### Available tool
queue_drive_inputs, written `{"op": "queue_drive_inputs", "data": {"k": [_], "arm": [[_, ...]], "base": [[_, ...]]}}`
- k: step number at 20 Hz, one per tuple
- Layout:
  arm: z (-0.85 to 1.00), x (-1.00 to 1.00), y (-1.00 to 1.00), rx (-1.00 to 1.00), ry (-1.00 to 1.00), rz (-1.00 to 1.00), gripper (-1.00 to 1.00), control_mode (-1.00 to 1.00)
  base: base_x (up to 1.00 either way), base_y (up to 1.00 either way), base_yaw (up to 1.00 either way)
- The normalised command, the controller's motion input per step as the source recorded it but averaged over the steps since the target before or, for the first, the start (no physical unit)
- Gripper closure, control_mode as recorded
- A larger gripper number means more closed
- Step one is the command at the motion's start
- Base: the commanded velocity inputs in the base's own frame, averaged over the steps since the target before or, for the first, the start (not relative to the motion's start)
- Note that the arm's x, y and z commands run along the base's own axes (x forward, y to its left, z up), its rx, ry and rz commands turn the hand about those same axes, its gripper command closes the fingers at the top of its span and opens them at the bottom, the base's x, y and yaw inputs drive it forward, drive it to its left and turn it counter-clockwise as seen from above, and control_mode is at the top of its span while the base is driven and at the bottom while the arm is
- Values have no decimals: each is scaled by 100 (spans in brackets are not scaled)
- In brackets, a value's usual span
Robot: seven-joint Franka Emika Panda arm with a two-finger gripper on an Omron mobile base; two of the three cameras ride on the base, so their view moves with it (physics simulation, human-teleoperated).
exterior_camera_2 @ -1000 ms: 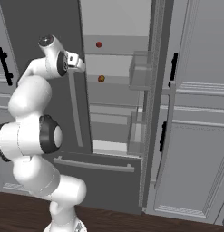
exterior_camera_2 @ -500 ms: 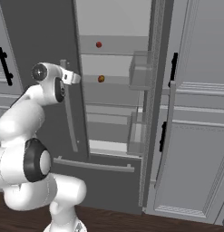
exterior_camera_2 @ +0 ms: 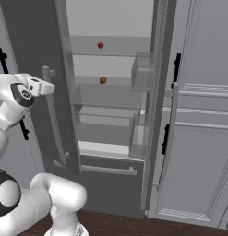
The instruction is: Take the strawberry from the fridge and place it on top of the pancake, located on the dining counter.
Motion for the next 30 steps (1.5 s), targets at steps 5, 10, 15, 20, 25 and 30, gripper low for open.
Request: {"op": "queue_drive_inputs", "data": {"k": [5,10,15,20,25,30], "arm": [[0,-71,100,-6,4,-36,100,-100],[-13,-77,96,-2,0,-27,-100,-100],[-28,-41,50,0,1,-13,-100,-100],[-14,-9,28,0,11,-4,-100,-100],[-20,-23,19,0,9,-1,-100,-100],[-4,-86,-29,9,-3,11,-100,-100]], "base": [[0,0,0],[0,0,0],[0,0,0],[0,0,0],[0,0,0],[0,0,0]]}}
